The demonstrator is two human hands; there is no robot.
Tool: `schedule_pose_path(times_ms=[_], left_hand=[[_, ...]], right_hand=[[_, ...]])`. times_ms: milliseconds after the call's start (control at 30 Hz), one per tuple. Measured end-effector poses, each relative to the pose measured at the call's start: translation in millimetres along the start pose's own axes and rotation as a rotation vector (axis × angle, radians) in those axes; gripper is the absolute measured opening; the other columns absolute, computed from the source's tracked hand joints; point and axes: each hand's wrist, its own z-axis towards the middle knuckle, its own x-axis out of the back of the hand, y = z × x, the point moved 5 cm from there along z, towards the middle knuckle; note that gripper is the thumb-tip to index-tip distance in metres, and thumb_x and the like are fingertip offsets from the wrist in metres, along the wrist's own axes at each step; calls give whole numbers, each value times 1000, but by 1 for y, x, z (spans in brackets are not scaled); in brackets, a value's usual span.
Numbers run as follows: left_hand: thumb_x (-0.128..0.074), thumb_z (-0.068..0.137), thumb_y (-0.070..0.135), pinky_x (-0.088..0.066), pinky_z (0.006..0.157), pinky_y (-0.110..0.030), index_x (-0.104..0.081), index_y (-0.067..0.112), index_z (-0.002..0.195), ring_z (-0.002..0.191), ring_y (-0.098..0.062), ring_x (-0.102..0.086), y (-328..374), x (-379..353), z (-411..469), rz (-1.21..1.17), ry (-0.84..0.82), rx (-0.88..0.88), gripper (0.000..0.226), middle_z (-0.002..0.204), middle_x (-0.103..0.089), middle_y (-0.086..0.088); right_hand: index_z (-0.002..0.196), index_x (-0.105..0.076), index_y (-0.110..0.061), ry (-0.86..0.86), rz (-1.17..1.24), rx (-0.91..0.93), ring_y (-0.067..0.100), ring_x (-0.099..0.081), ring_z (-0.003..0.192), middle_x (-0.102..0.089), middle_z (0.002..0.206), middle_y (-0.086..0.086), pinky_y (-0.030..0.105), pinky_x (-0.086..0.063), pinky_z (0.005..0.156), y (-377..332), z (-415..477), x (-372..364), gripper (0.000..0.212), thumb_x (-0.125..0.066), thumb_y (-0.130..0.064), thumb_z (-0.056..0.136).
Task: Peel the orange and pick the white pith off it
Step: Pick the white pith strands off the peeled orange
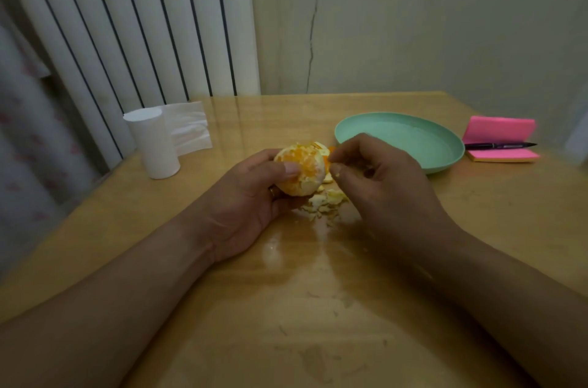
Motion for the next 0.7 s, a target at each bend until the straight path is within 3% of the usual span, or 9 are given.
schedule_pose_path(times_ms=[167, 300, 433, 533, 700], left_hand=[[-72, 87, 22, -56, 106, -44, -59, 3, 143, 121, -31, -68, 0, 0, -1, 51, -10, 5, 60, 138, -68, -22], [-73, 87, 21, -55, 107, -49, -60, 2, 141, 119, -33, -69, -1, 0, -2, 71, -5, -1, 58, 135, -69, -23], [-77, 87, 20, -61, 98, -43, -63, 6, 137, 113, -29, -73, 0, -2, -3, 110, 33, -14, 53, 126, -74, -16], [-77, 90, 17, -56, 105, -51, -64, 5, 135, 113, -30, -72, 1, -4, -4, 142, 50, -24, 48, 128, -73, -19], [-73, 89, 21, -61, 92, -41, -65, 5, 134, 106, -26, -74, 0, -4, -4, 154, -5, -32, 49, 120, -75, -15]], right_hand=[[98, -70, -27, -34, 80, 12, 7, -66, 84, -70, 86, -11, 16, -50, 68, -5, -3, -3, 15, -71, -41, 98], [97, -70, -27, -36, 29, 25, 5, -65, 81, -69, 82, -14, 15, -48, 65, -6, -4, -3, 9, -71, -36, 98], [98, -71, -26, -23, -93, 86, 5, -65, 80, -68, 83, -15, 27, -56, 68, -11, -5, 0, 14, -66, -40, 96], [97, -71, -25, -15, -138, 112, 7, -65, 77, -69, 82, -13, 39, -58, 69, -12, -5, -1, 12, -66, -36, 96], [92, -69, -24, -20, -103, 103, 10, -64, 77, -68, 81, -11, 37, -56, 67, -10, -4, -1, 5, -70, -27, 96]])
